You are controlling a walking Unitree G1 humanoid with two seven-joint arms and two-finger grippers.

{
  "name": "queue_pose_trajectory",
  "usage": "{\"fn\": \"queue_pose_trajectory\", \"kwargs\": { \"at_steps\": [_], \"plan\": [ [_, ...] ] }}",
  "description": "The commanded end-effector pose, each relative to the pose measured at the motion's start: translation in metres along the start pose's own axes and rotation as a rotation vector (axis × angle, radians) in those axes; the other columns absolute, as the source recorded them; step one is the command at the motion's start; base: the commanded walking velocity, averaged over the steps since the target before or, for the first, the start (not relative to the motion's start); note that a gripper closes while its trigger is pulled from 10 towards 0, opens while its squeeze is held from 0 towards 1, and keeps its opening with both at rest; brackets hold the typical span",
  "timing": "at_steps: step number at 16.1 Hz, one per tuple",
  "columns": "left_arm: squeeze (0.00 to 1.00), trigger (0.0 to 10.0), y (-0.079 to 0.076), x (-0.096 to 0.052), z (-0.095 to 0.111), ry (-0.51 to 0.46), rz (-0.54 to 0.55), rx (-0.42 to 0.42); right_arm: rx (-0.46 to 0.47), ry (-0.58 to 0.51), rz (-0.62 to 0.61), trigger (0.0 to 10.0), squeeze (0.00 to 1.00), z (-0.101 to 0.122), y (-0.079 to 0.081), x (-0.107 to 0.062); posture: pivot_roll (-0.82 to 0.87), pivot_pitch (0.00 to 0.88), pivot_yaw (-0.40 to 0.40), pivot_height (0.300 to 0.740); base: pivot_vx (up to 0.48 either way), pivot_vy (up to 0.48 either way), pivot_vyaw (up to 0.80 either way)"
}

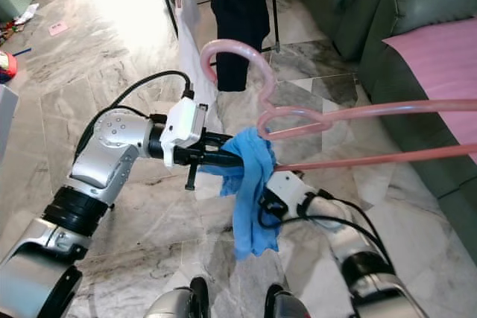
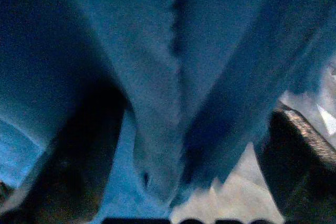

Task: Hang hanger

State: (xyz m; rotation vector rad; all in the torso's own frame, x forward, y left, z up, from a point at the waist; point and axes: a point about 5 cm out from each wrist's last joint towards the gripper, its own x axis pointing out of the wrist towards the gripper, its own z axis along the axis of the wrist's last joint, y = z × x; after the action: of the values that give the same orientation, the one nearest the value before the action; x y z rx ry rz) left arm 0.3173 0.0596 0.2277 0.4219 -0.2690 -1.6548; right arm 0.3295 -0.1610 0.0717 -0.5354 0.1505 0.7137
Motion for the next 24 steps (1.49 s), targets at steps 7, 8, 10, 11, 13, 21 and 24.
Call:
{"fn": "queue_pose_trajectory", "kwargs": {
  "at_steps": [7,8,10,11,13,21,24],
  "plan": [
    [0.0,0.0,-0.005,0.0,0.003,-0.019,0.008,-0.002,0.019,0.003,-0.012,0.0,0.0,0.001,0.0,0.004,0.08,0.257,0.082,0.74,0.0,0.0,0.0],
    [0.0,0.0,-0.004,0.0,0.003,-0.019,0.017,-0.002,0.023,0.006,-0.015,0.0,0.0,-0.001,-0.001,0.002,0.08,0.256,0.078,0.74,0.0,0.0,0.0],
    [0.0,0.0,-0.002,-0.002,0.003,-0.016,0.033,0.002,0.032,0.012,-0.021,0.0,0.0,-0.006,-0.002,-0.003,0.08,0.255,0.075,0.74,0.0,0.0,0.0],
    [0.0,0.0,0.001,-0.003,0.004,-0.019,0.044,0.003,0.04,0.018,-0.032,0.0,0.0,-0.01,-0.002,-0.006,0.07,0.254,0.076,0.74,0.0,0.0,0.0],
    [0.0,0.0,0.001,-0.003,0.004,-0.018,0.046,0.005,0.045,0.025,-0.038,0.0,0.0,-0.013,-0.002,-0.009,0.07,0.254,0.074,0.74,0.0,0.0,0.0],
    [0.0,0.0,0.003,-0.003,0.004,-0.015,0.055,0.009,0.051,0.022,-0.049,0.0,0.0,-0.012,-0.004,-0.008,0.08,0.251,0.079,0.74,0.0,0.0,0.0],
    [0.0,0.0,0.002,-0.004,0.003,-0.013,0.056,0.009,0.051,0.023,-0.054,0.0,0.0,-0.012,-0.004,-0.008,0.08,0.252,0.079,0.74,0.0,0.0,0.0]
  ]
}}
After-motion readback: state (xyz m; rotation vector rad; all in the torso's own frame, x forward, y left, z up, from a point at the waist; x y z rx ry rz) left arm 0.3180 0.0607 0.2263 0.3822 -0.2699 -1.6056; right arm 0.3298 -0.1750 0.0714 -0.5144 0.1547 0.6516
